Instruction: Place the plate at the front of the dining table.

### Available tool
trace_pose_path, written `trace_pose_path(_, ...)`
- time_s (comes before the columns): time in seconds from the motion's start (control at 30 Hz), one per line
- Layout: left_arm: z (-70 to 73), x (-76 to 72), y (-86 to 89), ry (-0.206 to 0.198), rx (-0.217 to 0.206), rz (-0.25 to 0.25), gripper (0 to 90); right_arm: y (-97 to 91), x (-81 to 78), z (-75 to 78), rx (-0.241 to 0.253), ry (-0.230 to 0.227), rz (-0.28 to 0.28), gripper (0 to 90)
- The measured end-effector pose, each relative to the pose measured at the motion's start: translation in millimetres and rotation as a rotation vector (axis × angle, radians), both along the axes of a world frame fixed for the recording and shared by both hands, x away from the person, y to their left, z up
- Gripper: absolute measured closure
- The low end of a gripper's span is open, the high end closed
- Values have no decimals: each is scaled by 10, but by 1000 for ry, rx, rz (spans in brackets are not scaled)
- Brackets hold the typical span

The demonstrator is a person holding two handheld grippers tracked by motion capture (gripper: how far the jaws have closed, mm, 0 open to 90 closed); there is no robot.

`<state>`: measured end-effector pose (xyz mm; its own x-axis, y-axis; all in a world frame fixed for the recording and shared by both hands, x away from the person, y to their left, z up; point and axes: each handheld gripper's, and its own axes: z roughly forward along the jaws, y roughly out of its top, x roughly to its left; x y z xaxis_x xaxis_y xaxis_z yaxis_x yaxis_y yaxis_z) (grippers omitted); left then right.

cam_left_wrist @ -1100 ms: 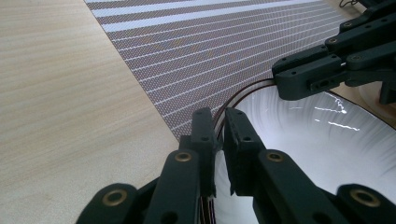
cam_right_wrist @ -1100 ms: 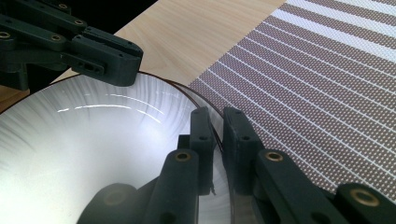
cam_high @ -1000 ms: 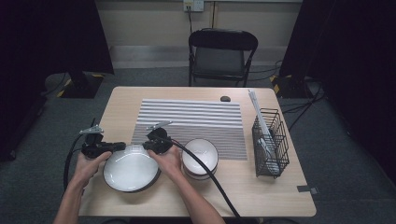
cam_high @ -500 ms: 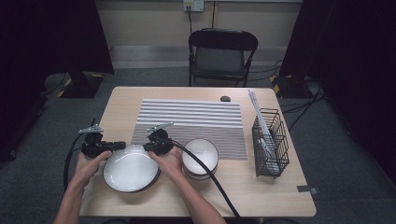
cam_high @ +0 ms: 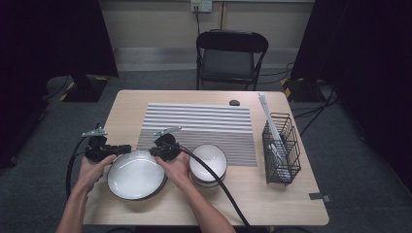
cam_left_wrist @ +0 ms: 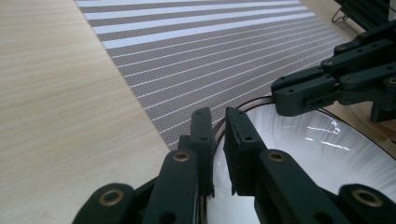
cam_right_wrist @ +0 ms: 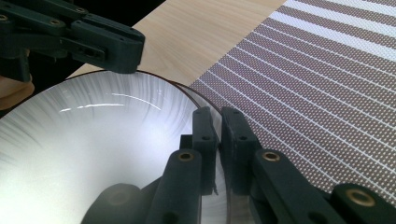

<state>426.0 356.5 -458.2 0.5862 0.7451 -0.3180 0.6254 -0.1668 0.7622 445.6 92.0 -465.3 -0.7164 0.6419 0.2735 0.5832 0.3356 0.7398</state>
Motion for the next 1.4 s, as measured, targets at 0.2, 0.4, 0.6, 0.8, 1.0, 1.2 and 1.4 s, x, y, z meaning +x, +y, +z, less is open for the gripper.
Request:
trace_pose_path(0.2, -52, -6, 10, 30, 16, -25, 836, -1, 2, -3, 2, -1, 2, 850)
trace_pose_path(0.4, -48, -7, 9, 33, 25, -27, 838, -2, -16, -18, 10, 7, -5, 850)
trace_pose_path(0.6, -49, -9, 16, 38, 31, -31, 830, 10, -38, -41, 27, 9, -11, 848)
trace_pose_path(0.8, -46, -13, 15, 37, 31, -38, 827, 17, -25, -50, 39, 17, -3, 844)
trace_pose_path(1.0, -54, -12, 29, 43, 17, -42, 833, 2, -58, -84, 7, 32, 17, 788)
trace_pose_path(1.2, -43, -24, 23, 38, 12, -36, 835, -31, -95, -126, 27, 63, 8, 774)
trace_pose_path(1.4, -31, -19, 33, 35, 8, -40, 839, -54, -77, -132, 58, 74, -1, 797)
